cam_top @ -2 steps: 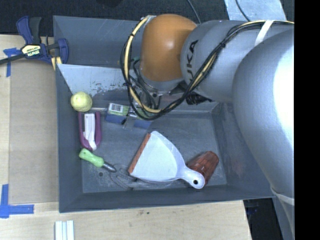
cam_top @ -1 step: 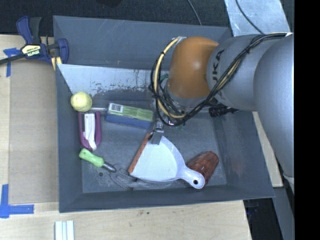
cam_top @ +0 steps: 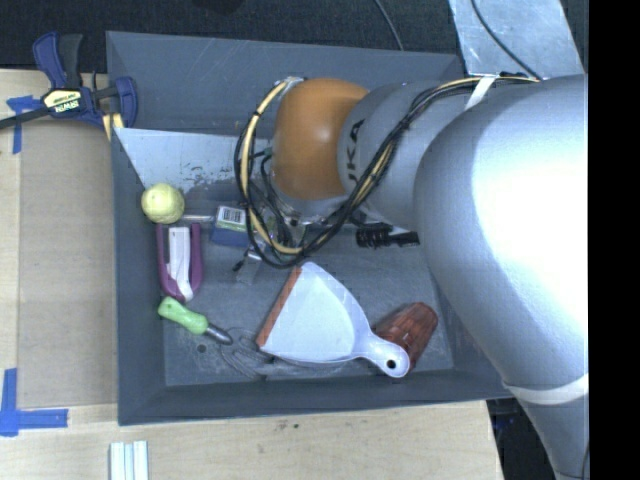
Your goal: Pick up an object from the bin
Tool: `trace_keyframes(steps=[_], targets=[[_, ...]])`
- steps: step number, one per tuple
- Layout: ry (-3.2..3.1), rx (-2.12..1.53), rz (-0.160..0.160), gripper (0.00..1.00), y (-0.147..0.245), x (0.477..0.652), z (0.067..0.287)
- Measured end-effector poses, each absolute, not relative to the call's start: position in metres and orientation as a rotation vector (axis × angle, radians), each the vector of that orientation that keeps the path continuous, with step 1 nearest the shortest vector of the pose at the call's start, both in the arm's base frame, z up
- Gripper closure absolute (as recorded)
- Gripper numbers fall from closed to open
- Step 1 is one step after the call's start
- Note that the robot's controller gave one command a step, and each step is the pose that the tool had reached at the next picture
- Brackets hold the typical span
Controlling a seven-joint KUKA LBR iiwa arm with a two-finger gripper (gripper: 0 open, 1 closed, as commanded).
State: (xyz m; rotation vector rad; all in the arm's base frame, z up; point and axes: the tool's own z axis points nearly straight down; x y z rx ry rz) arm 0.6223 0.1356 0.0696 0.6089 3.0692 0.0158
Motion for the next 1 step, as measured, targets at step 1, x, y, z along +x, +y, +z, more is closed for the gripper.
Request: trace_keyframes(steps=[1], targets=[[3.124,0.231,0.004,1.0,0.1314,0.6109,0.0723]])
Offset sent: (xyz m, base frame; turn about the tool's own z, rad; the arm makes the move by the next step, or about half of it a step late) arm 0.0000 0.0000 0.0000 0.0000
